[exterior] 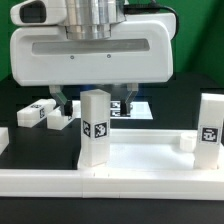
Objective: Assemble desk
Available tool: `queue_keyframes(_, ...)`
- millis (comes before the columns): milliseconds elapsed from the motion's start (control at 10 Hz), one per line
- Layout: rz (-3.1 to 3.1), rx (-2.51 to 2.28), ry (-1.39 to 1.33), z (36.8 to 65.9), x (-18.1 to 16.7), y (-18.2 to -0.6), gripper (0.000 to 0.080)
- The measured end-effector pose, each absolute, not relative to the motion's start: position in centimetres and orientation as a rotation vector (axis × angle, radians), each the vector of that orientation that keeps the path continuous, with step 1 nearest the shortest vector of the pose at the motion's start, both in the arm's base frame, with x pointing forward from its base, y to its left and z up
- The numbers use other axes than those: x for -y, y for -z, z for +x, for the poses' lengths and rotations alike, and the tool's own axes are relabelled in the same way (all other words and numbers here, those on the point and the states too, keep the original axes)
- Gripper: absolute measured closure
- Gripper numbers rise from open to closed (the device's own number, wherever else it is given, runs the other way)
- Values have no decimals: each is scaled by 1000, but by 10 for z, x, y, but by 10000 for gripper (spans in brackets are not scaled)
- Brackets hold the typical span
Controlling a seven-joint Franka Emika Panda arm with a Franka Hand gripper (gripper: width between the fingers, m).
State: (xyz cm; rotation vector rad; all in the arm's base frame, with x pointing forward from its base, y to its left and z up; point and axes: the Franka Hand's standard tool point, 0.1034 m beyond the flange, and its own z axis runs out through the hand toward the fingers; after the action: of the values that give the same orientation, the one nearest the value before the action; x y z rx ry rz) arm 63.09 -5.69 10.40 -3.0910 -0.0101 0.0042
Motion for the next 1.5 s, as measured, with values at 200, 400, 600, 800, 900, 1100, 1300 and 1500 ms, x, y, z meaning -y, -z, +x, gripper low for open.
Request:
queue_keyframes(200,-3096,227,-6,630,58,-104,151)
queue_keyframes(400,-3084,450,-5,631,59,-104,151)
queue_keyframes(600,-3063,620,-8,631,60,-104,151)
queue_keyframes(800,-3064,619,-8,630,61,-104,177)
queue_keyframes(900,-3064,618,-8,630,61,-104,357)
queue_keyframes(1100,-3068,596,-9,630,61,-104,514)
queue_keyframes(1300,-3075,555,-9,630,61,-104,511)
queue_keyframes(1500,-3111,297,-11,630,61,-104,511)
